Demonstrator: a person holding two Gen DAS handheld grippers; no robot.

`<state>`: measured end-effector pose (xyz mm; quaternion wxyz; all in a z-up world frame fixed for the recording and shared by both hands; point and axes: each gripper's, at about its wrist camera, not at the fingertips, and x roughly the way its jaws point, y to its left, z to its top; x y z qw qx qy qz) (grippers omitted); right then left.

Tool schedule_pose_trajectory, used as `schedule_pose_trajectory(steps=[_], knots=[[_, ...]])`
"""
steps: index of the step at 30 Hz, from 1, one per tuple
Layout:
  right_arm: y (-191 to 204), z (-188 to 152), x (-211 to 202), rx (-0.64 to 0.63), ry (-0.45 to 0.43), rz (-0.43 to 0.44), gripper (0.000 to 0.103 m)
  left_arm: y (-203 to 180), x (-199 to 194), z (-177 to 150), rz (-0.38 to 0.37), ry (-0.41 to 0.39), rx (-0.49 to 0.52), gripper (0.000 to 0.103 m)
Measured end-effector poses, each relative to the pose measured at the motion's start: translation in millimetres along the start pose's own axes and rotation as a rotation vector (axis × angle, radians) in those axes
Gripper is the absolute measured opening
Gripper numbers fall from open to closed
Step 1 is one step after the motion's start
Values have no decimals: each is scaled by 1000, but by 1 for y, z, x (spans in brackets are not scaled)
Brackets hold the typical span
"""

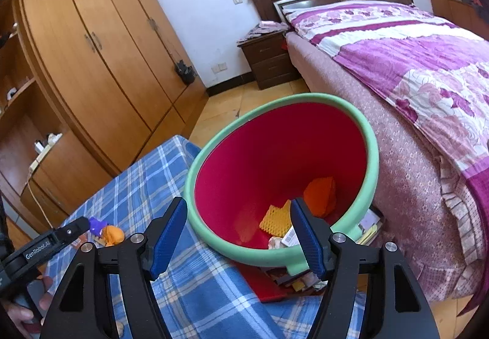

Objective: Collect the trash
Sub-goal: 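Move both grippers back from the bucket to the table, then grasp the small orange box with the left gripper while the right gripper grasps the orange foam bow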

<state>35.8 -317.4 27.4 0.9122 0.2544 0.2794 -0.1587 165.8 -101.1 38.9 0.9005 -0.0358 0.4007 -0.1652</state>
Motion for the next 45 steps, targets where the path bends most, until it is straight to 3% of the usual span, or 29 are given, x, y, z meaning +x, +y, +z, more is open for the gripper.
schedule_pose_trajectory(steps=[14,24,32,40,45], knots=[[45,6,30,-22,48,51,72,101,22,33,189,8,-81,60],[68,-5,55,-85,115,85,72,144,54,44,313,24,-119,62],[71,-7,65,-94,141,89,72,158,69,38,311,63,-163,62],[79,-10,71,-118,161,103,72,166,84,28,255,113,-225,62],[85,-14,73,-135,175,114,72,165,84,26,256,101,-213,60]])
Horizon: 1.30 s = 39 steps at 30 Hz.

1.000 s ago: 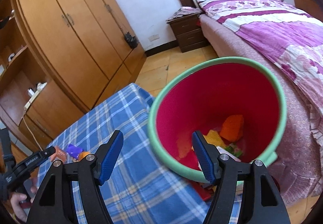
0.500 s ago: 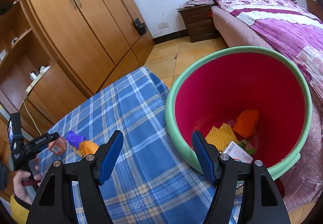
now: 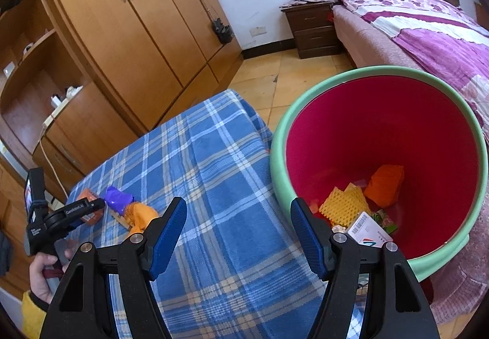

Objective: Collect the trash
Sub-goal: 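Grasp the small orange box with the left gripper while the right gripper grasps the orange foam bow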

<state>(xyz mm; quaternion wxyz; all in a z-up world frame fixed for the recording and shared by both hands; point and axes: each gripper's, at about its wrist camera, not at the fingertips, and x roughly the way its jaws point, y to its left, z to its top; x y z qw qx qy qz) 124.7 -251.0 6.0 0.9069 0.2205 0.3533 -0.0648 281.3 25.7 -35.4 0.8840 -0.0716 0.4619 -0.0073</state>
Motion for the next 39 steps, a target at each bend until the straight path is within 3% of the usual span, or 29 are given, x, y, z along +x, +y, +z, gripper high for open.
schedule_pose_trajectory(steps=[3,15,27,34,39], knots=[[6,-1,4,-17,16,1,72,4,-2,-1,-7,-11,-11,45],[53,-7,33,-152,114,52,72,11,-48,-21,-35,-75,7,46],[108,-30,66,-311,194,109,71,14,-72,-50,-70,-69,-29,45],[116,-37,74,-342,199,95,35,17,-75,-58,-64,-68,-36,46],[116,-38,75,-353,196,102,19,18,-77,-62,-67,-65,-40,46]])
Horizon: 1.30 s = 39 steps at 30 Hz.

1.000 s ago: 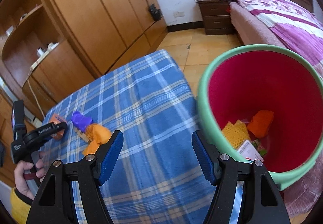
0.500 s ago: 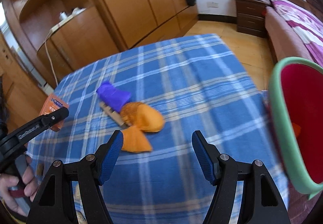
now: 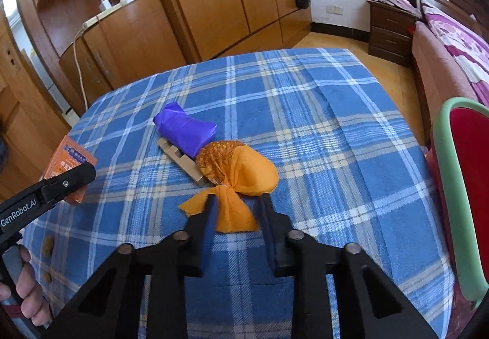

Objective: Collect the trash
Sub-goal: 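Grasp the small orange box with the left gripper while the right gripper grasps the orange foam bow, then carry the small orange box and orange foam bow over the red bucket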

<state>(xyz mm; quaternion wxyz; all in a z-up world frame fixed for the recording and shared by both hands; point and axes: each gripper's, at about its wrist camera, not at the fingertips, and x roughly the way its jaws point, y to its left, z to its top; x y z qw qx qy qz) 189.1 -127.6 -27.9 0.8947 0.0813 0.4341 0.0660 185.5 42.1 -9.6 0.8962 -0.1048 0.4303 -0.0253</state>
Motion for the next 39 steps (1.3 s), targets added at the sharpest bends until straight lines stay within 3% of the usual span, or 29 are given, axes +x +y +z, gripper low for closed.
schedule_pose_trajectory(steps=[2,7,24,39], knots=[[0,-1,0,5,5,19,10,0,-1,-1,-1,2,-1,46],[3,-3,-7,0,-11,37,6,-2,-9,-4,-7,-4,3,46],[-19,-16,-102,71,-201,79,6,-40,-52,-19,-70,-47,78,46],[-71,-42,-160,177,-311,14,6,-105,-74,-32,-145,-66,197,46]])
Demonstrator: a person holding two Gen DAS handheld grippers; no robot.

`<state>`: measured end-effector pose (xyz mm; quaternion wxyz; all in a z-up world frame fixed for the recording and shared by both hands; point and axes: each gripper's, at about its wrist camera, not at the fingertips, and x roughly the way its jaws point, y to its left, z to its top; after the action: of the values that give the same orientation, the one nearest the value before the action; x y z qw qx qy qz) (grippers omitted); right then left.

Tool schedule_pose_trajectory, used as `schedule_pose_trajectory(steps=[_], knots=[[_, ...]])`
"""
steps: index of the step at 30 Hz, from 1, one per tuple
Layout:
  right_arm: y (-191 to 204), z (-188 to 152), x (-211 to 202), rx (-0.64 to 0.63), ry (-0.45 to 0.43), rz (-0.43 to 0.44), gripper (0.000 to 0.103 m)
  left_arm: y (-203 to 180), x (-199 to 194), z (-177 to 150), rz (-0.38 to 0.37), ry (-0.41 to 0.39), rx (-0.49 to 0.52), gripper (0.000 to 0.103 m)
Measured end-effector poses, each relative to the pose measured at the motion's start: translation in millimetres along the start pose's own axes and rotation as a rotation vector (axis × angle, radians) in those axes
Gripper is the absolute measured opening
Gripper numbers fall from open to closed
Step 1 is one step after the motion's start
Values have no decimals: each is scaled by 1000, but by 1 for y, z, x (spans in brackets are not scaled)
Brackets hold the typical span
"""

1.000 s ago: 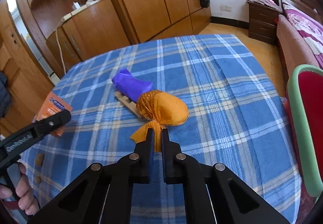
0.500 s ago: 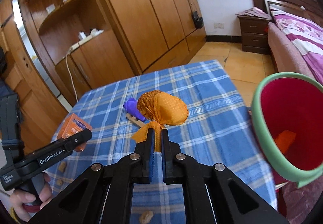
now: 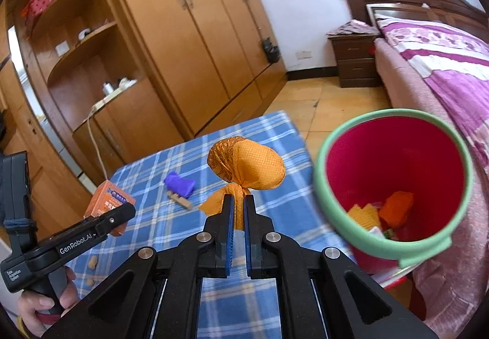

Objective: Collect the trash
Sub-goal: 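Carry the small orange box and orange foam bow over the red bucket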

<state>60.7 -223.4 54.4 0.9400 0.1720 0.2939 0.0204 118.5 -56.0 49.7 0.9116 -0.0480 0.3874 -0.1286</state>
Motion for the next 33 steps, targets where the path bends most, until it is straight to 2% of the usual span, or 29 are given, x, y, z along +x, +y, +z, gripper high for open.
schedule_pose_trajectory(steps=[7,15,24,33], knots=[[-34,1,-18,58,-41,-58,6,-37,7,2,-84,21,44,46],[-80,-2,-33,148,-66,-135,6,-95,22,5,-164,40,139,46],[-128,-6,-35,239,-59,-211,6,-153,53,5,-258,88,235,46],[-163,-8,-31,286,-48,-248,9,-198,85,5,-296,122,322,46]])
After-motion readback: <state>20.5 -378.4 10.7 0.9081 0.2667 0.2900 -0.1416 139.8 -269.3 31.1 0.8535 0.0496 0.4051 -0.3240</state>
